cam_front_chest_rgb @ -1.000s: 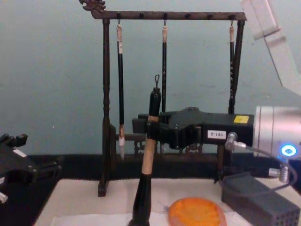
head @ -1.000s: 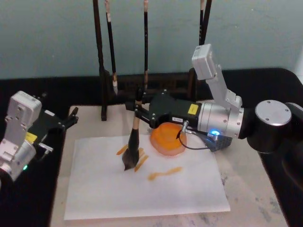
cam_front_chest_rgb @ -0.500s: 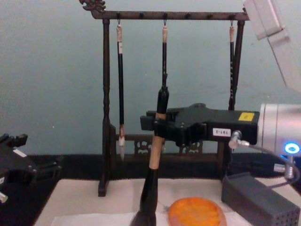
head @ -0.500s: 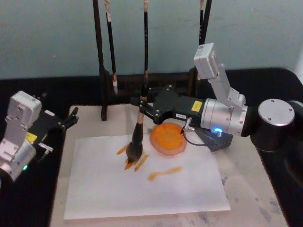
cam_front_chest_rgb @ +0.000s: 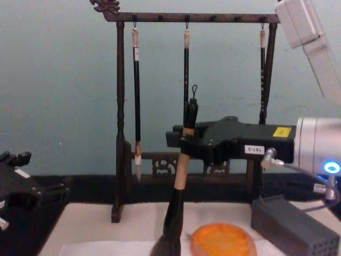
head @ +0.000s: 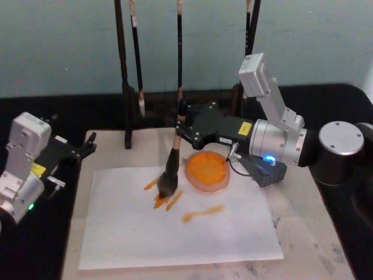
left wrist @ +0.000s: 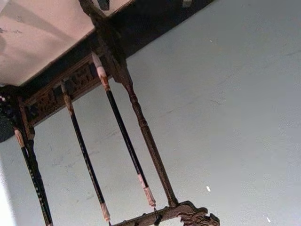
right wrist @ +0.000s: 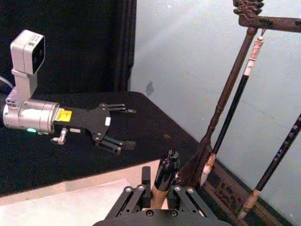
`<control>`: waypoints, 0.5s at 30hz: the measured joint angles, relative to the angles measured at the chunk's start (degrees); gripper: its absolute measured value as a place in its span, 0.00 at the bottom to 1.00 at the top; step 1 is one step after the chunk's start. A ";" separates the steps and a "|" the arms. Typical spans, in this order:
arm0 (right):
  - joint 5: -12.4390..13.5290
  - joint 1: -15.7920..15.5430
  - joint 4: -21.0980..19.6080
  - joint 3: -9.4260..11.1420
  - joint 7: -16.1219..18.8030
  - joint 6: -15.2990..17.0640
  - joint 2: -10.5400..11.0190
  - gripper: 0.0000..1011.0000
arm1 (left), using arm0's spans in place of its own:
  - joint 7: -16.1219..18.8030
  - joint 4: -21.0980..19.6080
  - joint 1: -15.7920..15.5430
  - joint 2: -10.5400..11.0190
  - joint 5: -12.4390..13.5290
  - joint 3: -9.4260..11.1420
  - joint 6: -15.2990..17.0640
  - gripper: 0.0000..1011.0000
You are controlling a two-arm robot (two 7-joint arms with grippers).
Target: Pick up the brush from the inkstone, write on the paper, then place the brush back to its original position.
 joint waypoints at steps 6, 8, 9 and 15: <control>-0.49 -0.07 0.08 0.71 -0.21 -0.07 -0.06 0.18 | 0.00 0.00 0.00 0.00 0.00 0.00 0.00 0.99; -0.59 -0.09 0.07 0.94 -0.25 -0.07 -0.05 0.18 | 0.00 0.00 0.00 0.00 0.00 0.00 0.00 0.99; -0.61 -0.10 0.06 1.02 -0.26 -0.08 -0.06 0.18 | 0.00 0.00 0.00 0.00 0.00 0.00 0.00 0.99; -0.67 -0.12 0.08 1.45 -0.13 -0.04 -0.15 0.18 | 0.00 0.00 0.00 0.00 0.00 0.00 0.00 0.99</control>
